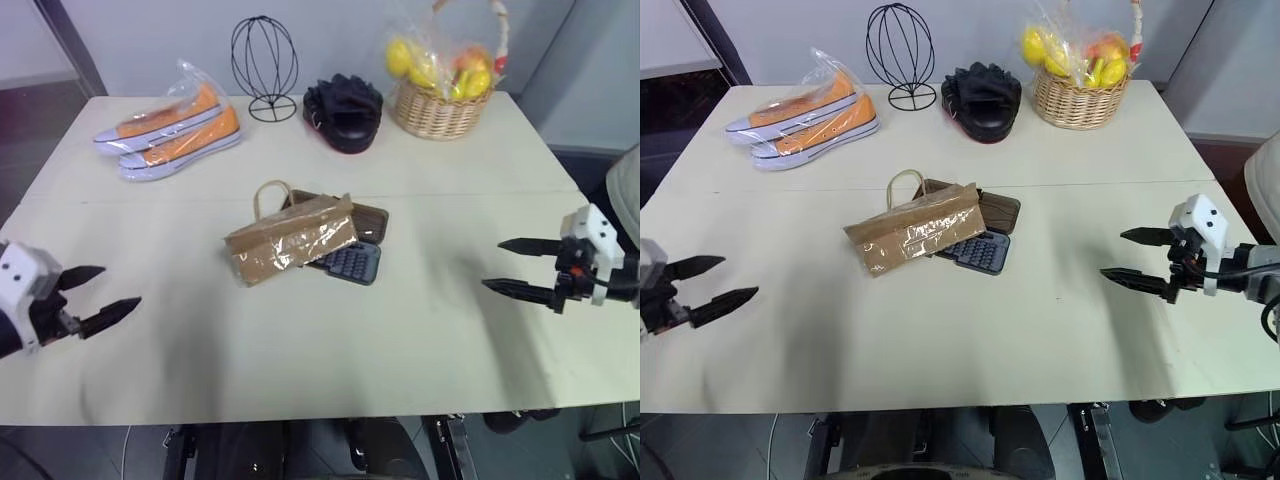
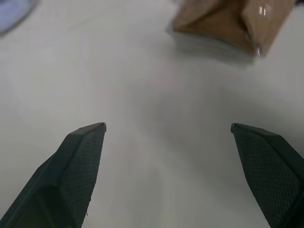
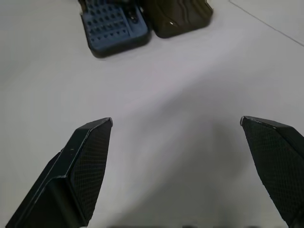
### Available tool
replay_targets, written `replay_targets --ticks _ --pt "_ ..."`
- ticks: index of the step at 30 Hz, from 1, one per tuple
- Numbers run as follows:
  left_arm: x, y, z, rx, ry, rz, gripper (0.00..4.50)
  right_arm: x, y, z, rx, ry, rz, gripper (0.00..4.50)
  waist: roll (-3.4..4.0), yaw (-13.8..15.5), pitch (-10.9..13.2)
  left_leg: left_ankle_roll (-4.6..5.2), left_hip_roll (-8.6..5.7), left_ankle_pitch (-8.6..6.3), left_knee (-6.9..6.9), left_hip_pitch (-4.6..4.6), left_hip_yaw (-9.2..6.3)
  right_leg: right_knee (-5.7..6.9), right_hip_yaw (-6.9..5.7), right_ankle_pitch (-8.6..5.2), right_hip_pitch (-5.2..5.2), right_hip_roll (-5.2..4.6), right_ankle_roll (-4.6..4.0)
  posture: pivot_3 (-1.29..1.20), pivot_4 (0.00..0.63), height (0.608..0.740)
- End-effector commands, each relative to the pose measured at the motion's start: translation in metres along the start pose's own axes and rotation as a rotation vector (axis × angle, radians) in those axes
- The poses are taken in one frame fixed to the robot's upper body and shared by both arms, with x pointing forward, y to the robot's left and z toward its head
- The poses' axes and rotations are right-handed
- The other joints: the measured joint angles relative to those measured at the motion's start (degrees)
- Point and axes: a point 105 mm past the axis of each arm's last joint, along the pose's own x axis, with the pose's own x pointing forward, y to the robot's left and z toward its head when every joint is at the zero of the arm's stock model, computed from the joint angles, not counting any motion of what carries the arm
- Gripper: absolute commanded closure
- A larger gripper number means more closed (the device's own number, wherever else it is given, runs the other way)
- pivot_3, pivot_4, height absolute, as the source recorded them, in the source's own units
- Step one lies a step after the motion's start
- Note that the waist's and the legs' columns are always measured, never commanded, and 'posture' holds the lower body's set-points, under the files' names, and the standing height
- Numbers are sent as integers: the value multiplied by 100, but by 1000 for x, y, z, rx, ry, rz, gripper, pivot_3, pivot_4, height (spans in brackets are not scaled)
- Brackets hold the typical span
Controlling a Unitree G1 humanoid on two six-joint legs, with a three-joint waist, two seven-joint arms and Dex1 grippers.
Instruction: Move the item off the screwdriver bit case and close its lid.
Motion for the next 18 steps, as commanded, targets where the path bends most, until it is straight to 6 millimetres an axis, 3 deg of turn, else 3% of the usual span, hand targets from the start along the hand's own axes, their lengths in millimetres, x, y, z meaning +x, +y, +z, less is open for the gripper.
replay_targets --ticks 1,5,11,14,18 --pt "12 -10 36 98 -71 -78 99 -2 15 32 -39 -78 42 0 -1 15 0 0 -1 0 0 0 -1 0 0 0 2 -1 0 0 150 740" --pt "41 -23 66 209 -103 -189 99 8 47 50 -84 -106 123 0 -1 18 -2 0 -5 0 2 0 -10 4 -3 2 7 -1 4 0 150 740" --pt "77 -49 95 272 -149 -384 99 20 80 66 -86 -144 215 0 -2 -20 -1 0 -18 1 3 0 -9 6 -3 10 6 4 17 0 150 740" --pt "96 -63 97 310 -137 -490 99 26 92 66 -107 -139 240 0 -2 1 -1 0 -20 1 3 -1 -8 9 -3 10 5 8 17 0 150 740" --pt "133 -65 86 416 -61 -499 99 31 98 67 -114 -159 232 0 -4 12 -2 0 -29 2 8 -3 -4 10 -5 10 7 9 17 0 150 740"
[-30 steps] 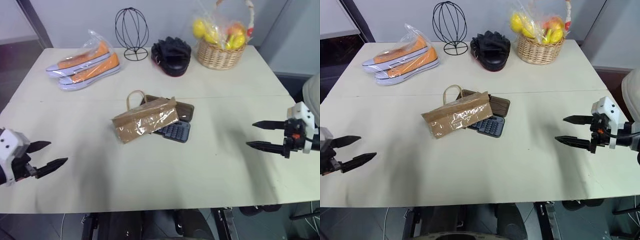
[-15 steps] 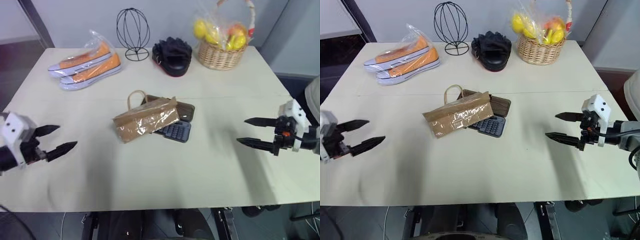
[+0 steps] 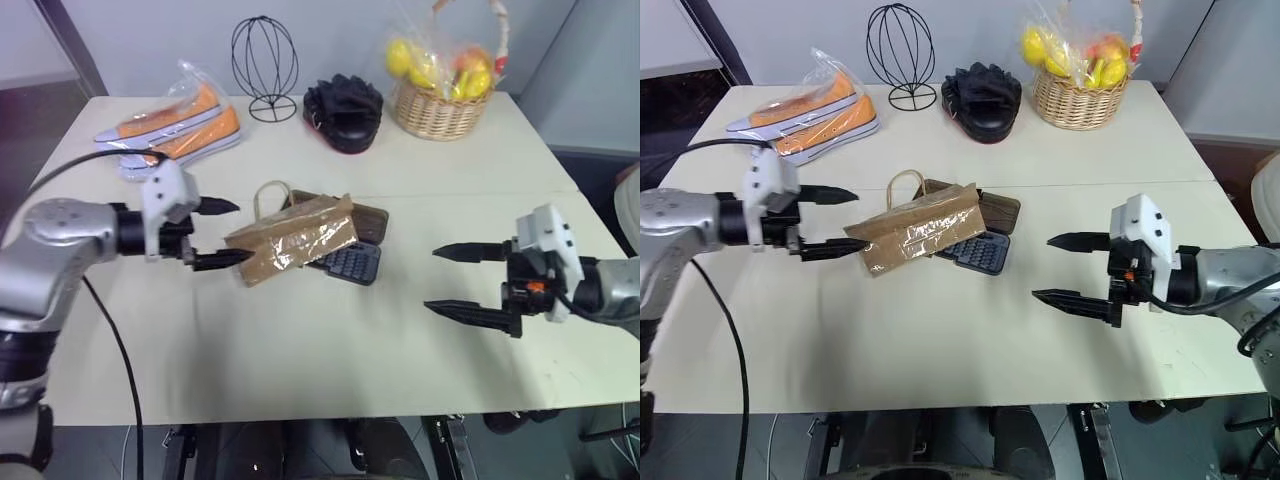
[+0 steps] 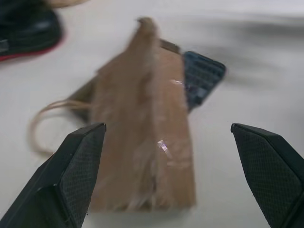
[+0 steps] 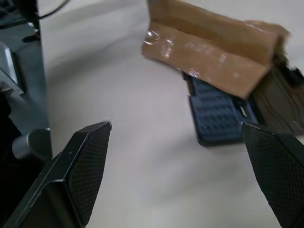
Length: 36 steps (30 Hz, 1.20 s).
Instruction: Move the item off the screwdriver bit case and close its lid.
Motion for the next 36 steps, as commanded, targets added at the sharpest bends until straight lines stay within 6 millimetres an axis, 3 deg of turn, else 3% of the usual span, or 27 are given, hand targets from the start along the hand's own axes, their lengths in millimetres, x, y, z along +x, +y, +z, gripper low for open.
replay_targets --ticks 1,5,8,15,21,25,29,34,36 --pt "23 9 -15 100 97 -9 99 3 5 9 -40 -36 -13 0 -2 5 -1 0 -3 0 3 0 0 0 -1 0 2 1 0 0 150 740" --pt "42 16 -19 131 103 13 99 3 8 8 -34 -45 -26 0 -5 1 0 0 -2 1 8 -6 -2 0 -2 1 1 0 1 0 150 740" --pt "50 21 -18 165 81 42 886 3 9 6 -32 -46 -35 0 -6 4 1 0 -2 1 11 -10 -7 0 -6 1 0 -1 2 0 150 740" --pt "37 18 -24 163 80 56 4466 2 8 3 -33 -39 -32 0 -6 -8 1 5 4 -2 42 -10 -12 24 -4 2 0 0 4 0 150 740" --pt "-16 30 -50 139 211 233 4466 5 1 4 -44 -43 -8 0 -8 -31 2 8 15 -4 79 -3 -16 67 2 1 0 0 4 0 150 740" --pt "-69 30 -65 81 276 399 4466 11 -2 2 -52 -43 22 0 -9 -44 3 8 26 -4 83 2 -15 76 3 1 0 1 3 0 150 740" --pt "-142 1 -92 -13 413 567 4466 20 -7 0 -56 -53 66 0 -12 -71 4 9 35 -5 78 0 -7 75 7 0 -9 -3 2 0 150 740" --pt "-196 -25 -122 -127 516 750 4466 26 -13 0 -63 -56 99 0 -16 27 3 7 31 -4 82 1 -10 69 -2 -10 -2 -11 -17 0 150 740" --pt "-209 -29 -133 -139 553 806 4466 30 -13 0 -66 -59 120 0 -16 43 3 7 29 -4 85 2 -12 67 -4 -12 4 -15 -20 0 150 740"
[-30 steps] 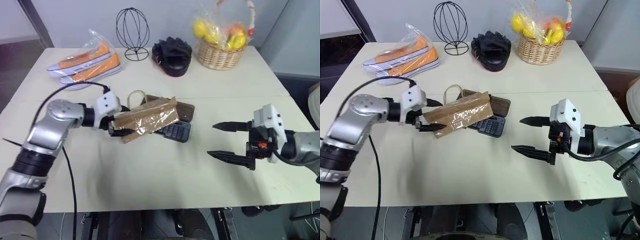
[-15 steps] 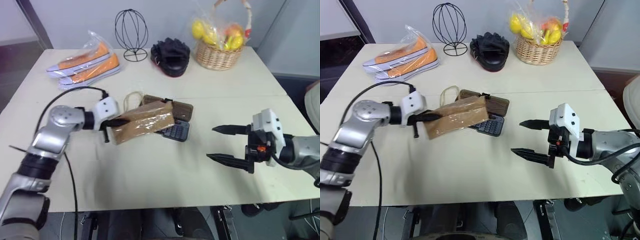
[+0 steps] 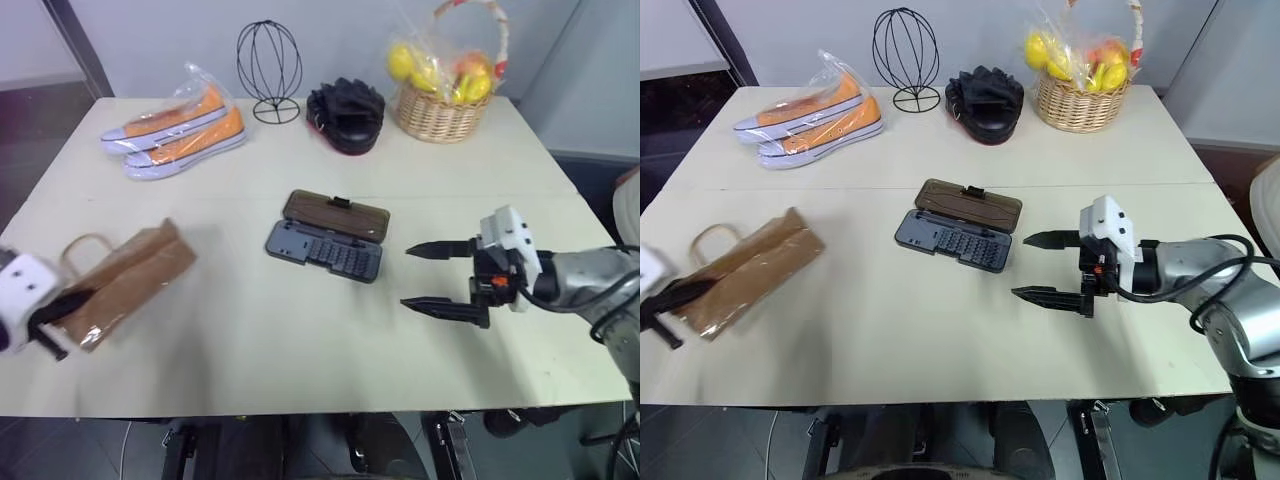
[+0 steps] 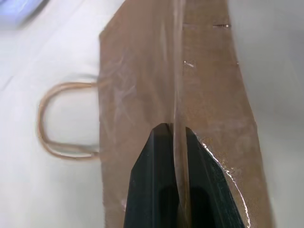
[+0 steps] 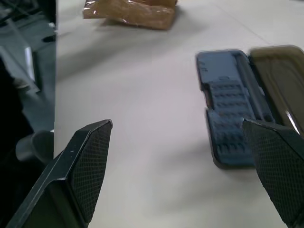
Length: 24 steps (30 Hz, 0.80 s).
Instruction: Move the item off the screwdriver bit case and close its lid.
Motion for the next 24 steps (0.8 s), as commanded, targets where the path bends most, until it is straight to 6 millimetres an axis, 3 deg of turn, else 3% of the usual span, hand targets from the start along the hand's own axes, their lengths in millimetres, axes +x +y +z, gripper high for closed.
replay_targets --ticks 1,4,6,8,13,16,18,21,24 --pt "-12 19 -12 -7 12 147 4466 4 -2 6 -40 -15 30 0 0 9 0 0 -1 0 1 0 0 -1 0 0 0 0 -1 0 150 740" --pt "-9 24 -13 -88 -23 200 4466 6 -4 6 -51 -11 47 0 -3 4 -2 -2 0 1 2 2 1 1 0 0 1 -1 0 0 150 740" --pt "-7 24 -10 -118 -45 202 3933 6 -6 9 -56 -11 53 0 -5 -13 -3 -2 0 1 2 1 0 2 0 1 0 -1 1 0 150 740" --pt "-6 22 -9 -111 -47 190 3159 5 -7 12 -57 -13 56 0 -6 -50 -4 -2 1 1 1 1 0 3 0 3 0 -2 3 0 150 740" --pt "-20 34 -13 -129 -34 250 583 3 -8 13 -53 -17 54 0 -7 -83 -4 -2 5 0 -3 1 1 5 1 4 -6 -2 2 0 150 740" --pt "-42 40 -2 -161 -95 225 583 1 -8 10 -47 -12 39 0 -11 -89 -6 -2 7 0 -3 1 1 5 2 4 -7 -3 0 0 150 740" --pt "-57 41 15 -220 -181 173 583 -1 -8 9 -43 -9 32 0 -10 -76 -5 -2 7 0 -3 1 1 5 1 3 -8 -5 -1 0 150 740" --pt "-80 35 56 -256 -333 4 583 -7 -10 8 -42 0 13 0 -20 -32 -8 -3 6 0 -1 0 -1 3 -3 2 -6 -6 -5 0 150 740" --pt "-85 39 100 -237 -435 -124 583 -12 -14 10 -50 2 -22 0 -19 -2 -8 -4 0 1 1 0 -2 1 -6 0 -2 -8 -7 0 150 740"
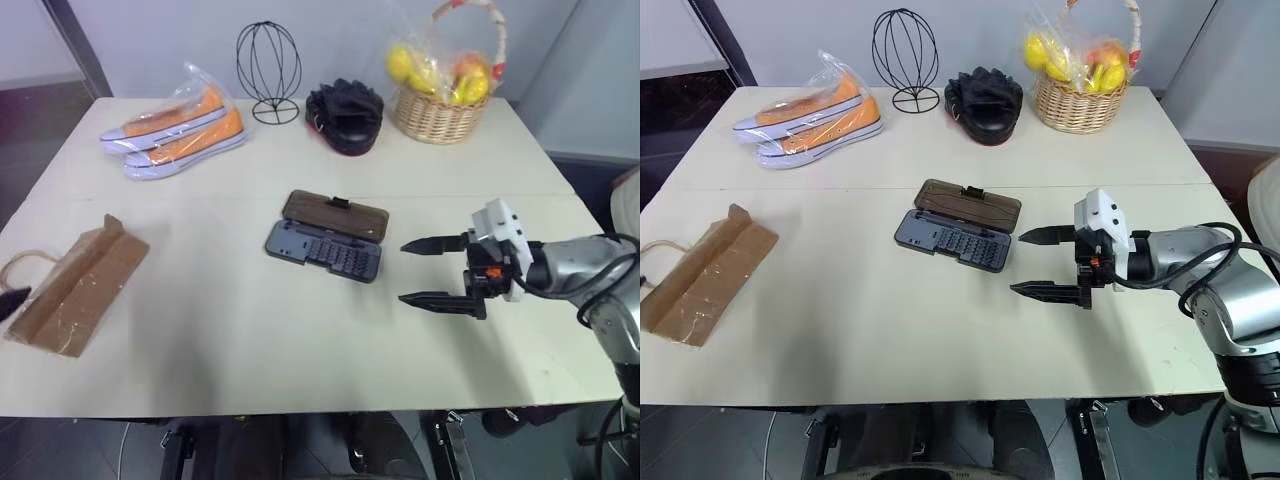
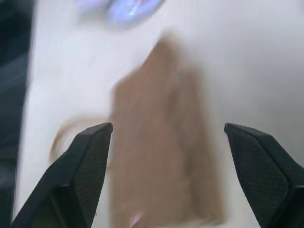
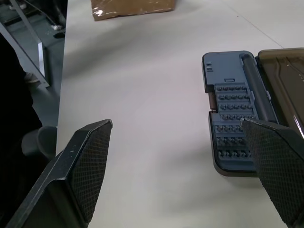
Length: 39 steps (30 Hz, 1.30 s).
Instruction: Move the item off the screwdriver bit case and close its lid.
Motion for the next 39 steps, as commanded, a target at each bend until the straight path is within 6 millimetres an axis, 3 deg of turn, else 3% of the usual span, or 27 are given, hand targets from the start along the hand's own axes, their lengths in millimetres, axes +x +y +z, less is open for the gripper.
replay_targets --ticks 1,3,6,9,11,16,18,23,30,33,37,38,39 --pt "6 -19 52 32 -105 -187 583 -12 -6 12 -52 -9 -59 0 2 -4 1 -1 -1 1 0 0 0 0 -2 0 0 1 0 0 150 740" --pt "29 -55 70 135 -76 -418 583 -13 -10 15 -49 -19 -83 0 5 -41 2 -1 -1 1 0 1 8 -1 5 0 0 4 0 0 150 740" --pt "60 -94 74 293 -25 -641 583 -7 -24 19 -48 -29 -132 0 22 -61 8 -1 -2 1 -1 2 15 0 11 1 -1 6 1 0 150 740" --pt "80 -114 70 393 1 -759 583 3 -39 22 -60 -18 -169 0 37 -140 16 -2 -7 1 -4 5 31 5 29 6 -10 24 -2 0 150 740" --pt "95 -127 65 448 9 -852 583 20 -65 23 -70 12 -215 0 36 -221 17 -2 -7 1 -9 6 34 15 25 12 -13 32 10 0 150 740" --pt "125 -129 51 508 38 -904 583 61 -130 16 -119 185 -303 0 41 -326 20 -1 -2 2 -10 -4 48 21 30 21 -32 56 8 0 150 740" --pt "128 -129 50 495 34 -906 583 75 -144 14 -136 236 -315 0 39 -362 24 0 -1 3 -11 -9 47 22 31 21 -38 57 8 0 150 740" --pt "126 -128 48 472 26 -881 583 100 -159 3 -101 294 -347 0 37 -368 25 1 -1 2 -16 -72 43 20 29 20 -94 45 6 0 150 740" --pt "112 -128 49 422 12 -829 583 102 -163 -24 -75 378 -405 0 38 -362 26 -32 -15 20 -8 -114 22 21 23 23 -117 7 13 0 150 740" --pt "108 -128 51 399 4 -814 517 105 -162 -23 -50 353 -404 1362 39 -364 26 -18 -18 12 -6 -105 14 13 22 28 -109 10 21 0 150 740" --pt "108 -128 50 402 7 -799 517 108 -160 -24 -57 355 -388 3541 39 -369 26 -32 -19 20 -6 -95 9 27 17 28 -106 29 20 0 150 740" --pt "108 -129 49 404 7 -798 517 108 -159 -25 -65 360 -384 3945 39 -371 26 -33 -18 21 -6 -93 9 31 16 28 -106 30 20 0 150 740" --pt "109 -129 50 406 5 -796 517 109 -159 -27 -65 363 -385 4020 39 -381 26 -34 -18 21 -7 -89 9 33 16 27 -103 31 19 0 150 740"
